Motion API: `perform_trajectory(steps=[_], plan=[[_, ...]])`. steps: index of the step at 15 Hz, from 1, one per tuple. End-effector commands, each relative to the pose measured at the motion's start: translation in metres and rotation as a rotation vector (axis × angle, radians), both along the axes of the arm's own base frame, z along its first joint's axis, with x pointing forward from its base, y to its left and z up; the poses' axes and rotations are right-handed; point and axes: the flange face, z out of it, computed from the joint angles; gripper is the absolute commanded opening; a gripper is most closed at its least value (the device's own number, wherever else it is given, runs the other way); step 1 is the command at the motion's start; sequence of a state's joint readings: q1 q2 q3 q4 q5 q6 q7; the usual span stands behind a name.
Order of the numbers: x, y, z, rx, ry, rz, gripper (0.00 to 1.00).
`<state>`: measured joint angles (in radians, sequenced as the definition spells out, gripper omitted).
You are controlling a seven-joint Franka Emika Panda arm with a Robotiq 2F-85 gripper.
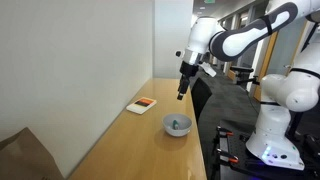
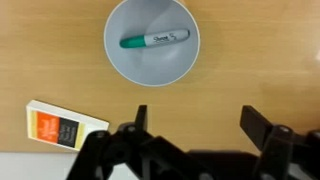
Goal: Remove the marker from the bowl and put it on the table
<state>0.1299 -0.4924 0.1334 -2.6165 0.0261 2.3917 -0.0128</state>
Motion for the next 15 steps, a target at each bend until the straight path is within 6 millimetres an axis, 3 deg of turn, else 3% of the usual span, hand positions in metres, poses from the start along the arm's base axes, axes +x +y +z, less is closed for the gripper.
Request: perform_trajectory(steps=[1,6,9,15], plan=[[0.000,0.000,0.001,0.000,0.001,0.000,1.00],[0.000,0.000,0.001,0.000,0.001,0.000,1.00],[0.008,-0.003,-0.007,-0.009,0.039,0.140,1.00],[0.038,-0.032,-0.061,-0.054,0.147,0.468,1.00]])
